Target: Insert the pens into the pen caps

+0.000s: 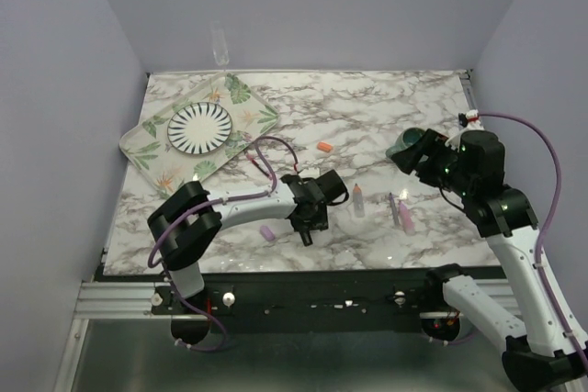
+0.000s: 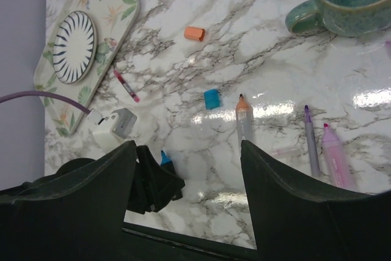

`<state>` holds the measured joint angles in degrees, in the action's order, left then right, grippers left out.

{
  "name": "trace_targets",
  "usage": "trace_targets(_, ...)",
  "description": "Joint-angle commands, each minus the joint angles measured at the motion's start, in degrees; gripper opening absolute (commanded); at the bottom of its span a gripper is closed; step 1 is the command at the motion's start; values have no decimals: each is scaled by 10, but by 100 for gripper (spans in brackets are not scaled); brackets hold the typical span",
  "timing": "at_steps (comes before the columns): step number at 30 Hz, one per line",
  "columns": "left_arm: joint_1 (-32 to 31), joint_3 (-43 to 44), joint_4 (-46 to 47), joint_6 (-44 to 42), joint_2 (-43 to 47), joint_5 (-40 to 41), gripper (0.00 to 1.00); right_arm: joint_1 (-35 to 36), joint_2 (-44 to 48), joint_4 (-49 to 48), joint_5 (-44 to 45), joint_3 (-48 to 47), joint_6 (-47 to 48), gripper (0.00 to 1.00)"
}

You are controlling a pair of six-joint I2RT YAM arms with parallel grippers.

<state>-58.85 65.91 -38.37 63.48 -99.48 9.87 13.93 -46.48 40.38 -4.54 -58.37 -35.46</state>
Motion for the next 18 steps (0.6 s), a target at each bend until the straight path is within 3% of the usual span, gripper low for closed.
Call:
trace_targets(1,-11,14,-35,11,-6,30,53,2,18,5,31,11,17,77)
trace_targets(9,-30,48,-117,32,12,117,54,2,24,4,34,12,22,77)
trace_targets(18,-31,6,-67,16,-21,91,54,2,29,-5,17,18,32,78)
